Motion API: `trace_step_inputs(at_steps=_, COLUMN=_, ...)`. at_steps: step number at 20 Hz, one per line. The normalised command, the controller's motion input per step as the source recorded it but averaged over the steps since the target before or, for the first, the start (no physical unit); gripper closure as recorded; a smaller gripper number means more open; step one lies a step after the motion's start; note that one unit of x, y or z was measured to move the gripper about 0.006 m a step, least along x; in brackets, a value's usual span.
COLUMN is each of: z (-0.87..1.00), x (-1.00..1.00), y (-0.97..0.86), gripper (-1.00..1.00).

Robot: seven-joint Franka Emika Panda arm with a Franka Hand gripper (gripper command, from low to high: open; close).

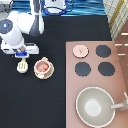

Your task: Take the lid off the pot, put the pot on the plate, and use the tool to push the pot to the front of the table.

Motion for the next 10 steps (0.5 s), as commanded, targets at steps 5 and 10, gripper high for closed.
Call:
trace_step_inputs(at_steps=5, z=0.33, x=-0.45, y=0.32, gripper=1.0)
trace_step_inputs(at_steps=10, z=0.31, x=-0.42, y=0.38, gripper=1.0)
